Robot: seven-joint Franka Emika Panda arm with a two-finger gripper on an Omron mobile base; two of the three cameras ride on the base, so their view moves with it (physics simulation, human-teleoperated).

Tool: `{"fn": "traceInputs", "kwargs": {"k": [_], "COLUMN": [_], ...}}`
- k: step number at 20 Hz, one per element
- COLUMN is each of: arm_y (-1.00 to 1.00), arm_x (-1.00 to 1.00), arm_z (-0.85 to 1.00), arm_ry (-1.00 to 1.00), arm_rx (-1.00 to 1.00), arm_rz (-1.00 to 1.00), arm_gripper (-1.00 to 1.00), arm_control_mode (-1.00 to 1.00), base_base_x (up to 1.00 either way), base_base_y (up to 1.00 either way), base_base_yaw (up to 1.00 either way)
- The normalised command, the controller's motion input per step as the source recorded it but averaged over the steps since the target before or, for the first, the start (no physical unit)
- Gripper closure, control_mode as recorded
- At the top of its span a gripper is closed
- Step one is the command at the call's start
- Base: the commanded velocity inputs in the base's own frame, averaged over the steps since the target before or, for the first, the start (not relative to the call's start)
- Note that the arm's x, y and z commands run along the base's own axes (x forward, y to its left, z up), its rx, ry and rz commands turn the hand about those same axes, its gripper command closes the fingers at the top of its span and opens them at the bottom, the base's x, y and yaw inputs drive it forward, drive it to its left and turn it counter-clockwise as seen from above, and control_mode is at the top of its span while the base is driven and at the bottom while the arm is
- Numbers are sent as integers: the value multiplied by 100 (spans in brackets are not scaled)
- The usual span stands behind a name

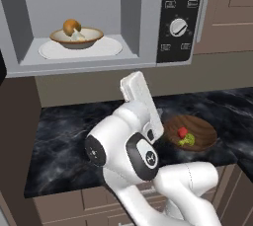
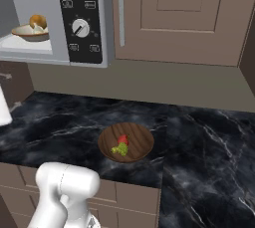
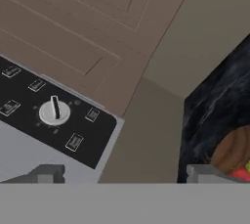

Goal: Place the bowl containing the garlic and potato in the microwave. Close the microwave door and press the start button to microwave the meal.

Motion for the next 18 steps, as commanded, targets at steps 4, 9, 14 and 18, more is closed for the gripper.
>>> {"fn": "traceInputs", "kwargs": {"k": [4,9,14,18], "arm_y": [4,0,8,4], "arm_x": [-58,-75,-43,-6], "arm_z": [8,14,-3,-15], "arm_ry": [-4,-5,-4,-3], "arm_rx": [2,4,1,0], "arm_rz": [-4,0,0,0], "arm_gripper": [-100,-100,-100,-100], "arm_control_mode": [-100,-100,-100,-100], "base_base_x": [0,0,0,0], "base_base_y": [0,0,0,0], "base_base_yaw": [0,0,0,0]}}
